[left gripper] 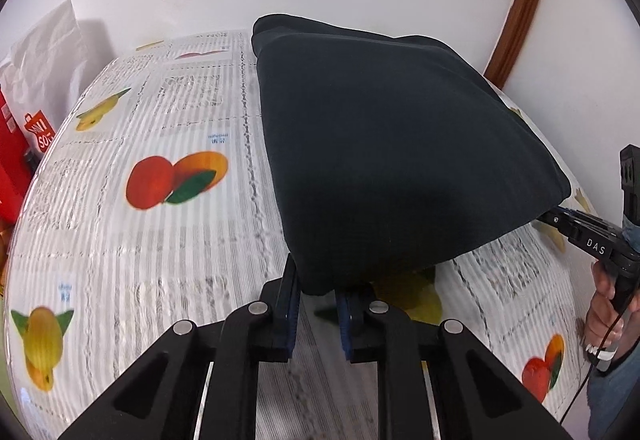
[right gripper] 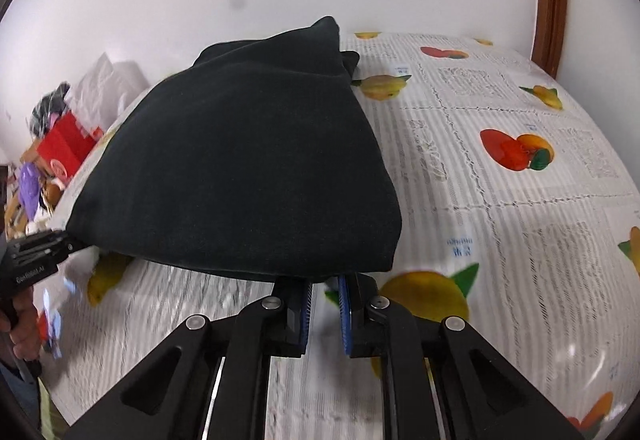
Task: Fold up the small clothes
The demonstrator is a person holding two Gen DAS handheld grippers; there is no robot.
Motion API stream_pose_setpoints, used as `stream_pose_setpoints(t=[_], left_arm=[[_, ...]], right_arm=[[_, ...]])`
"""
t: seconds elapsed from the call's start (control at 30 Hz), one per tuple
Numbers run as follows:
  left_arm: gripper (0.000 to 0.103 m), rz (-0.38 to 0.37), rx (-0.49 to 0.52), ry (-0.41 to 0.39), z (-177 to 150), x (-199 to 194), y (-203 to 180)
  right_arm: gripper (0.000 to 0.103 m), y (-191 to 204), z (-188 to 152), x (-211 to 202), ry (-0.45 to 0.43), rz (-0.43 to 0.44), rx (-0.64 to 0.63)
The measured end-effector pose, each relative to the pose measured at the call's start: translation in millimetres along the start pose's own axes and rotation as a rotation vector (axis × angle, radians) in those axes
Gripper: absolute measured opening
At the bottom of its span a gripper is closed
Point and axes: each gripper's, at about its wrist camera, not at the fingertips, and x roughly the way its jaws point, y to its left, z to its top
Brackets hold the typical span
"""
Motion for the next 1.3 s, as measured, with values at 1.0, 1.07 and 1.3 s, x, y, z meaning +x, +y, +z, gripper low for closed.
stream_pose_setpoints(t=[1.0,1.07,1.3], left_arm=[[0.051,-0.040,-0.044,-0.124,3.9,-75.5,-24.3],[0.054,-0.040,-0.038,-0.133,4.6,-83.2,-31.2],[0.069,-0.002,-0.019,-0.165,1.8,-116.5,-56.7]], right_arm=[[0.024,-1.7,0.6,-35.1,-0.028,-0.136,0.071],[0.024,-3.5,-5.4,-39.6,-0.012,-0.161,0.080],[0.050,13.4,-9.5,-111.2,-0.082,-0.218,0.067]])
